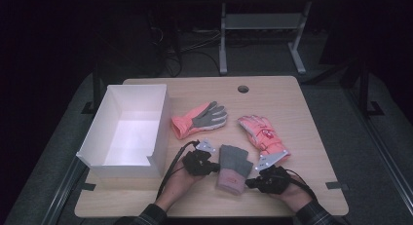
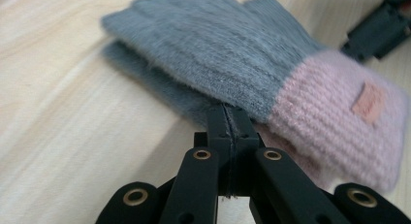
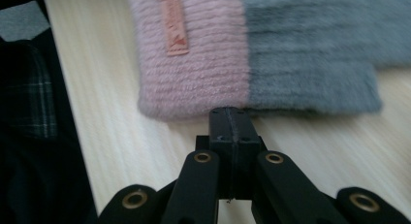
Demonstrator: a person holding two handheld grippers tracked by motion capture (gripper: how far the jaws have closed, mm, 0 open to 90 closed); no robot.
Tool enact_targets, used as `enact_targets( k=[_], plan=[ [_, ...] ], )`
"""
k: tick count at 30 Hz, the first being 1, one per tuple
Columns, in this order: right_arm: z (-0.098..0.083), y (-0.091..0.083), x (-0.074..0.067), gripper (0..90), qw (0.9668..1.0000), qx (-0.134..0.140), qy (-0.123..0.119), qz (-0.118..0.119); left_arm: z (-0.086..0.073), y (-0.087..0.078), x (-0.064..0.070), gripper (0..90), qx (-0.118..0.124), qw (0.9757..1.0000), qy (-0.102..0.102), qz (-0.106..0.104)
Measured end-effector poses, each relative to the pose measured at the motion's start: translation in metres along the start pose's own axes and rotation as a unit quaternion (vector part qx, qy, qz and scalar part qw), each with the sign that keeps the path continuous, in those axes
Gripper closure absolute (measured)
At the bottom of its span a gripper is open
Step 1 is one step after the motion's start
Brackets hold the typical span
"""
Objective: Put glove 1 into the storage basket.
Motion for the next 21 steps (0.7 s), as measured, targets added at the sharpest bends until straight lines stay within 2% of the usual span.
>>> enact_targets(
  k=[2, 3, 5, 10, 13, 16, 18, 20, 21],
  plan=[
    [0.003, 0.003, -0.004, 90.0, 1.0, 0.002, -0.005, 0.007, 0.0, -0.002, -0.003, 89.8, -0.003, 1.0, 0.001, 0.001],
    [0.005, 0.004, -0.006, 90.0, 0.9999, 0.002, -0.009, 0.008, 0.001, -0.002, -0.004, 89.8, 0.002, 1.0, -0.007, 0.001],
    [0.008, 0.008, -0.01, 90.0, 0.9998, 0.004, -0.012, 0.013, 0.002, -0.003, -0.007, 89.8, 0.006, 0.9999, -0.009, 0.001],
    [0.014, 0.014, -0.013, 90.0, 0.9997, 0.005, -0.013, 0.018, 0.003, -0.005, -0.01, 89.8, 0.005, 0.9999, -0.013, 0.0],
    [0.018, 0.019, -0.015, 90.0, 0.9997, 0.007, -0.013, 0.021, 0.003, -0.008, -0.013, 89.7, 0.005, 0.9999, -0.009, 0.009],
    [0.023, 0.026, -0.019, 90.0, 0.9995, 0.004, -0.018, 0.027, 0.003, -0.011, -0.017, 89.7, 0.011, 0.9996, -0.019, 0.017],
    [0.028, 0.032, -0.024, 90.0, 0.9992, -0.003, -0.033, 0.022, 0.003, -0.015, -0.02, 89.7, 0.015, 0.9994, -0.022, 0.02],
    [0.029, 0.03, -0.025, 90.0, 0.9992, 0.001, -0.033, 0.022, 0.003, -0.018, -0.021, 89.6, 0.015, 0.9995, -0.02, 0.021],
    [0.028, 0.027, -0.023, 90.0, 0.9993, 0.006, -0.03, 0.02, 0.004, -0.019, -0.02, 88.8, 0.022, 0.9992, -0.026, 0.022]
  ],
)
Point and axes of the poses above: each handheld gripper's, and its own axes: y roughly forward along the jaws, z roughly out of its top, x roughly to its right, the point moved 3 cm from there along y, roughly forward along the jaws, and after that the axes turned 6 degrees about -y, right-handed, at the moved point
